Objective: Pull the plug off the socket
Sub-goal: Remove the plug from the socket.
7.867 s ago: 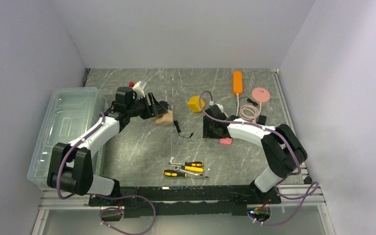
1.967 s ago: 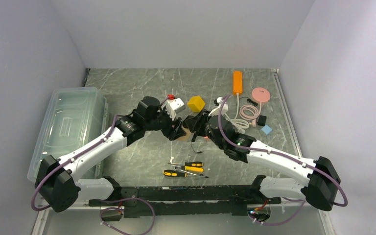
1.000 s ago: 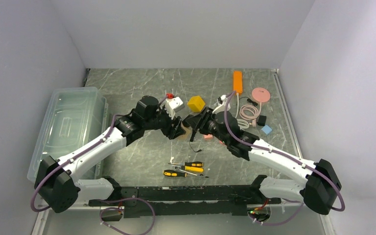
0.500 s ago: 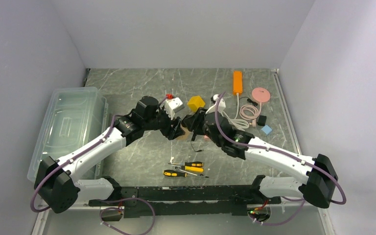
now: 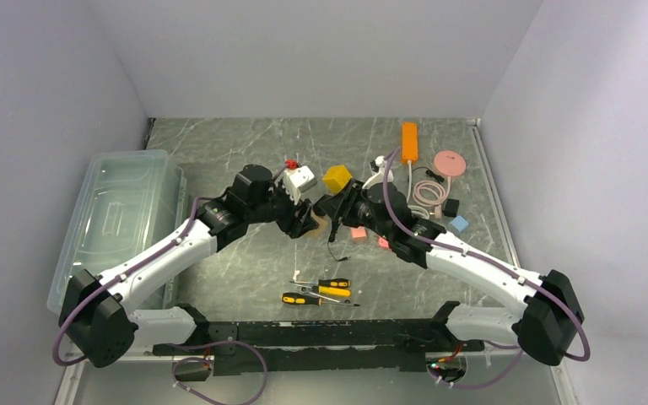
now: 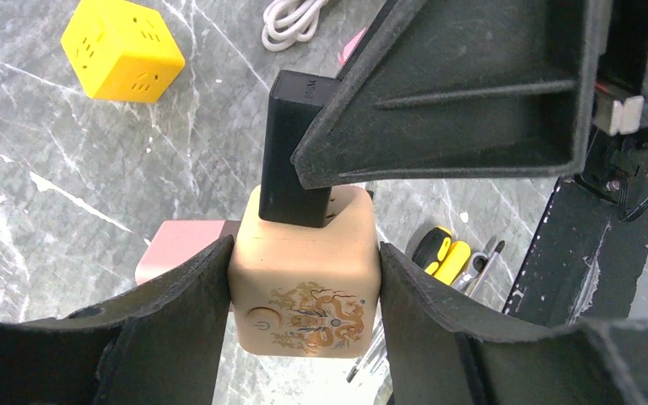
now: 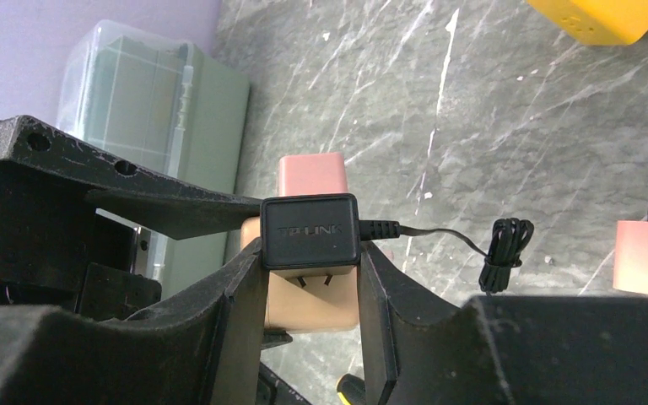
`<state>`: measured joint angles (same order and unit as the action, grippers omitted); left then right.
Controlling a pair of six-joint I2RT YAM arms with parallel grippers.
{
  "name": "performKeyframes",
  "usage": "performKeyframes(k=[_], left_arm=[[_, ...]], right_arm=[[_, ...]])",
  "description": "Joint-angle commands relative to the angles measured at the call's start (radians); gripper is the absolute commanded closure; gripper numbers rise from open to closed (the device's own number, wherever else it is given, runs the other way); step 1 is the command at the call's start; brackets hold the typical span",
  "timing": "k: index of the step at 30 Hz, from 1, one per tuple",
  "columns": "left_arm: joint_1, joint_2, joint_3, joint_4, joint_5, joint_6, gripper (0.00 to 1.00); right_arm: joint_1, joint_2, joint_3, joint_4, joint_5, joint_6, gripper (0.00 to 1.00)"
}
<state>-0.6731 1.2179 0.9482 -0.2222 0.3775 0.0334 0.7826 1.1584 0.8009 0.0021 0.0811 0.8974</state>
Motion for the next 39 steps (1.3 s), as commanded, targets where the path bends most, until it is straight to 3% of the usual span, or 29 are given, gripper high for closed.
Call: performKeyframes(k=[1, 6, 10, 13, 19, 23, 32, 39], left_arm=[[0.034, -0.019, 0.025, 0.002, -0.099, 0.002, 1.0], [0.047, -0.034, 0.021, 0.01, -0.091, -0.007, 1.0], [0.049, -0.047, 0.017, 0.011, -0.081, -0.001, 1.0], [0.047, -0.053, 0.02, 0.013, -0.049, 0.018, 1.0], [0.037, -0.058, 0.034, -0.022, -0.026, 0.067, 1.0], [0.034, -0.057, 0.039, -0.032, 0.005, 0.078, 1.0], [0.035, -0.019, 0.059, -0.045, 0.074, 0.048, 1.0], [0.038, 0.003, 0.067, -0.045, 0.084, 0.029, 1.0]], right_arm=[[0.102, -0.061, 0.014, -0.011, 0.229, -0.063, 1.0], [0.217, -0.047, 0.068, -0.111, 0.442, -0.119, 1.0], [0.223, -0.046, 0.078, -0.133, 0.445, -0.11, 1.0], [0.2, -0.057, 0.074, -0.126, 0.376, -0.085, 1.0], [-0.006, -0.063, 0.01, -0.042, 0.01, 0.03, 1.0], [-0.031, -0.057, 0.018, -0.097, -0.019, 0.05, 1.0], [-0.001, -0.13, 0.006, -0.144, 0.115, 0.023, 1.0], [0.197, -0.072, 0.116, -0.279, 0.414, -0.026, 1.0]])
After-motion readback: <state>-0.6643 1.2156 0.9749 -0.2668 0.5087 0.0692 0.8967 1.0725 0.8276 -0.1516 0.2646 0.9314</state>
